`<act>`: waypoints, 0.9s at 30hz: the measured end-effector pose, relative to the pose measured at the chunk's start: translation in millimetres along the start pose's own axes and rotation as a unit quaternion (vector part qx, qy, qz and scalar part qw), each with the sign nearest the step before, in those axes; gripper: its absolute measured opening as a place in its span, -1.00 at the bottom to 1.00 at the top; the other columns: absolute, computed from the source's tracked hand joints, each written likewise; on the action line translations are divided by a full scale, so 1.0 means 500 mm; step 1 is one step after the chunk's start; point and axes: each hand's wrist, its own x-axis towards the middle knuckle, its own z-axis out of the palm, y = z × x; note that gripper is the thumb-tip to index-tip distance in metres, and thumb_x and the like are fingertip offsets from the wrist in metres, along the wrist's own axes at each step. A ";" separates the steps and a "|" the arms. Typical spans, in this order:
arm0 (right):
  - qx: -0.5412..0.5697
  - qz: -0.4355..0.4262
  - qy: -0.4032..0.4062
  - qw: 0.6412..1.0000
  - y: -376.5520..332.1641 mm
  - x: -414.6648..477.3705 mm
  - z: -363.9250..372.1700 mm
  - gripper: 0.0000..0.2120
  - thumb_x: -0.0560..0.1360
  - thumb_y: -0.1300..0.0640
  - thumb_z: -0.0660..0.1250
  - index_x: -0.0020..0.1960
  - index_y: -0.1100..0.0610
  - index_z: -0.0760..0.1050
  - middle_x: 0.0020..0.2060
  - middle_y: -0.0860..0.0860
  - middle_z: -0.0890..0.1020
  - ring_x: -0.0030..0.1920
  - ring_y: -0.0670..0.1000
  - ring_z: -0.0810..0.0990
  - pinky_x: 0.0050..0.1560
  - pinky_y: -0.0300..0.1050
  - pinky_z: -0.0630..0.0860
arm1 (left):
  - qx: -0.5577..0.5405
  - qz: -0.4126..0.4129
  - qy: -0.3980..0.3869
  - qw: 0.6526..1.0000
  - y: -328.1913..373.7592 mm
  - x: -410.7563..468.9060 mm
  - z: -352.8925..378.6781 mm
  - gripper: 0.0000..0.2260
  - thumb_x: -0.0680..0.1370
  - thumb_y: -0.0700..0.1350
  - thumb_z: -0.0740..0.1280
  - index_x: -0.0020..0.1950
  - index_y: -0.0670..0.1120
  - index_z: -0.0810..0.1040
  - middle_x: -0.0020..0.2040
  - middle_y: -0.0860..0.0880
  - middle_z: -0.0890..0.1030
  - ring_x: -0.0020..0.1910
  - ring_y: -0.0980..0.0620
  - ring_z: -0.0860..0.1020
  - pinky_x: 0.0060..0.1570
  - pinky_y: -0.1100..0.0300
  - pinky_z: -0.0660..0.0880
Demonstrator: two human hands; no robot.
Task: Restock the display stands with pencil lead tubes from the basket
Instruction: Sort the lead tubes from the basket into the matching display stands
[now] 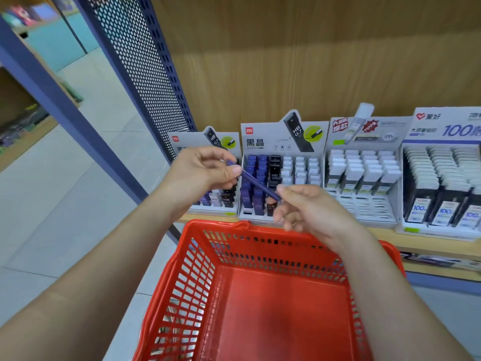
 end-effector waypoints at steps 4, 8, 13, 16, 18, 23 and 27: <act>-0.081 -0.021 0.159 0.984 -0.001 0.001 -0.083 -0.80 0.62 0.18 0.23 -0.07 0.15 0.61 -0.41 0.02 0.59 -0.49 -0.08 0.44 -0.45 -0.22 0.30 | 0.068 0.030 0.062 0.995 -0.002 0.014 -0.028 -0.76 0.43 -0.40 0.42 -0.07 -0.08 0.65 -0.20 -0.12 0.69 -0.22 -0.05 0.66 -0.06 0.13 0.62; -0.123 -0.025 0.202 0.971 0.022 0.007 -0.108 -0.80 0.61 0.21 0.22 -0.09 0.13 0.60 -0.29 0.04 0.60 -0.39 -0.08 0.51 -0.38 -0.22 0.39 | 0.180 0.060 0.070 0.979 -0.036 0.024 -0.031 -0.72 0.45 -0.36 0.42 -0.13 0.04 0.65 -0.25 0.06 0.67 -0.25 0.05 0.59 -0.09 0.19 0.56; -0.228 -0.053 0.204 0.951 0.089 0.035 -0.081 -0.81 0.56 0.26 0.29 -0.15 0.01 0.53 -0.21 -0.07 0.60 -0.22 0.01 0.57 -0.23 -0.17 0.48 | 0.316 0.093 0.041 0.943 -0.101 0.034 -0.002 -0.79 0.50 -0.27 0.40 0.03 0.01 0.67 -0.10 0.00 0.70 -0.17 0.05 0.65 -0.10 0.23 0.56; -0.310 -0.053 0.214 0.925 0.127 0.043 -0.070 -0.83 0.54 0.27 0.30 0.07 0.11 0.59 0.02 0.03 0.61 0.07 0.06 0.58 0.06 -0.16 0.44 | 0.357 0.096 0.016 0.929 -0.128 0.035 0.013 -0.78 0.54 -0.24 0.36 0.09 0.02 0.66 -0.04 -0.02 0.69 -0.27 0.09 0.61 -0.25 0.34 0.50; -0.361 -0.064 0.225 0.903 0.143 0.044 -0.069 -0.75 0.53 0.29 0.31 0.17 0.15 0.58 0.11 0.08 0.58 0.15 0.07 0.55 0.08 -0.20 0.36 | 0.372 0.098 0.004 0.923 -0.140 0.036 0.019 -0.78 0.55 -0.24 0.34 0.11 0.02 0.66 0.04 0.02 0.67 -0.14 0.04 0.63 -0.08 0.28 0.52; -0.411 -0.093 0.267 0.867 0.169 0.044 -0.067 -0.65 0.49 0.31 0.35 0.25 0.13 0.56 0.14 0.12 0.52 0.15 0.15 0.52 0.15 -0.16 0.36 | 0.378 0.107 -0.017 0.919 -0.148 0.044 0.024 -0.78 0.56 -0.25 0.34 0.12 0.00 0.66 0.11 0.04 0.65 0.02 0.13 0.57 0.09 0.35 0.43; -0.411 -0.085 0.294 0.859 0.180 0.039 -0.066 -0.59 0.49 0.28 0.38 0.33 0.11 0.51 0.15 0.15 0.45 0.07 0.14 0.53 0.07 -0.20 0.34 | 0.407 0.142 -0.042 0.901 -0.154 0.042 0.034 -0.77 0.56 -0.27 0.33 0.16 -0.05 0.65 0.14 0.01 0.63 0.11 0.10 0.56 0.16 0.40 0.37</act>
